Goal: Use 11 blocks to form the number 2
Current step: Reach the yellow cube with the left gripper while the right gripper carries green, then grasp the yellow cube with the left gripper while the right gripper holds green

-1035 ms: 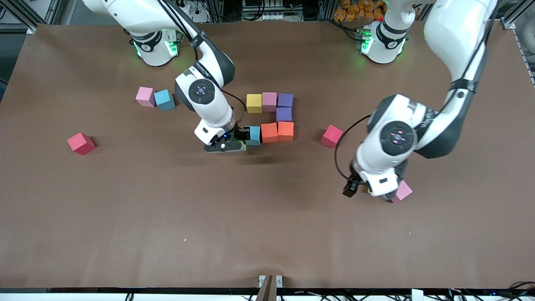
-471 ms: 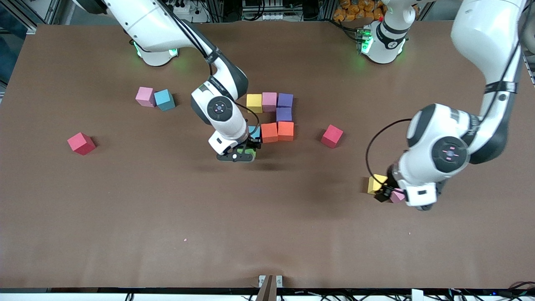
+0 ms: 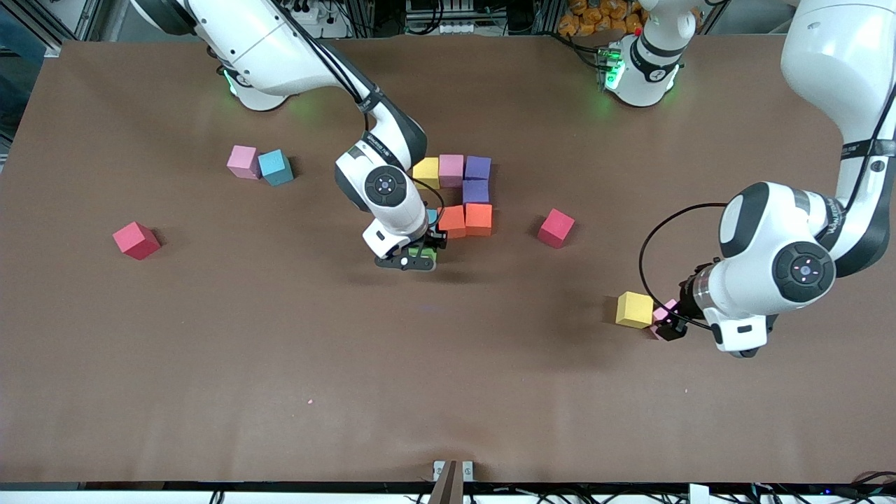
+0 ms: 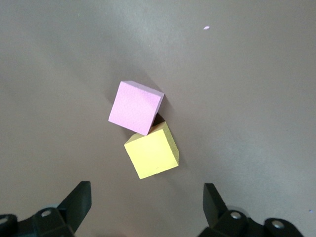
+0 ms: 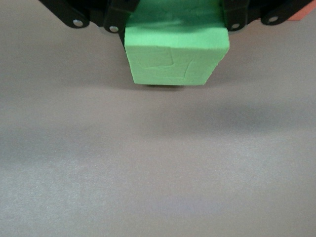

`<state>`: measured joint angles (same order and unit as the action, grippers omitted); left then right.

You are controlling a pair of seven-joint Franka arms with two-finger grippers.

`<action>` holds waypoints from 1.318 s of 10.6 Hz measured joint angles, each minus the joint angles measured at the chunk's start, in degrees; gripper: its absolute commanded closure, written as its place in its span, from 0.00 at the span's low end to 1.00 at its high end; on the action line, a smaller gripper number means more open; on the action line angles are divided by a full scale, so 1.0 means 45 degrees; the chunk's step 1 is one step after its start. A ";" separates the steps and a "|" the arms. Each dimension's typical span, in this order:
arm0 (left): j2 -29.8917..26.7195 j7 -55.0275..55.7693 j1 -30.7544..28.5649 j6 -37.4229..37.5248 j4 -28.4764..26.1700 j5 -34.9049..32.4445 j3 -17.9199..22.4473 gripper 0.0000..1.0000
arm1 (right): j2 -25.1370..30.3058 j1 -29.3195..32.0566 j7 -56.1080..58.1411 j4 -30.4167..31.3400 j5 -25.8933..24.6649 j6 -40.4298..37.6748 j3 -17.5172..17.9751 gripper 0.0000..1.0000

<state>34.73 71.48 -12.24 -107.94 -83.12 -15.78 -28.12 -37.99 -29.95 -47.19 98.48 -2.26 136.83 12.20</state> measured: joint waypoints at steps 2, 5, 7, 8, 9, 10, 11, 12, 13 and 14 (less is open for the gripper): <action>0.0318 0.0011 0.0104 0.0000 -0.0059 0.0002 -0.0007 0.00 | -0.0085 0.0000 -0.0005 -0.0008 -0.0001 0.0000 -0.0012 0.68; 0.0868 0.0267 0.0101 -0.0052 -0.0059 0.0003 -0.0005 0.00 | -0.0173 -0.0008 -0.0005 -0.0099 -0.0006 0.0000 -0.0171 0.68; 0.1107 0.1167 0.0127 -0.0367 -0.0059 0.0004 -0.0009 0.00 | -0.0295 -0.0057 -0.0005 -0.0168 -0.0011 0.0000 -0.0189 0.68; 0.1194 0.1674 0.0142 -0.0540 -0.0058 0.0004 -0.0011 0.00 | -0.0322 -0.0088 -0.0005 -0.0186 -0.0011 0.0000 -0.0194 0.68; 0.1292 0.2115 0.0151 -0.0646 -0.0058 0.0004 -0.0011 0.00 | -0.0328 -0.0115 -0.0019 -0.0196 -0.0011 0.0000 -0.0197 0.68; 0.1409 0.2388 0.0153 -0.0751 -0.0061 0.0004 -0.0011 0.00 | -0.0334 -0.0165 -0.0143 -0.0206 -0.0011 0.0000 -0.0201 0.68; 0.1536 0.2549 0.0151 -0.0898 -0.0060 0.0004 -0.0010 0.00 | -0.0349 -0.0276 -0.0306 -0.0215 -0.0012 0.0000 -0.0233 0.68; 0.1646 0.2677 0.0152 -0.1038 -0.0059 0.0004 -0.0006 0.00 | -0.0367 -0.0442 -0.0383 -0.0220 -0.0018 -0.0001 -0.0334 0.68; 0.1755 0.2857 0.0150 -0.1189 -0.0061 0.0005 0.0029 0.00 | -0.0382 -0.0660 -0.0404 -0.0223 -0.0018 -0.0006 -0.0515 0.68; 0.1829 0.3152 0.0138 -0.1325 -0.0060 0.0004 0.0104 0.00 | -0.0388 -0.0802 -0.0416 -0.0226 -0.0018 -0.0011 -0.0630 0.68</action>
<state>42.96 85.66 -11.62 -113.90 -83.39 -15.76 -27.66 -39.74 -33.56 -49.07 97.46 -2.34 136.78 9.36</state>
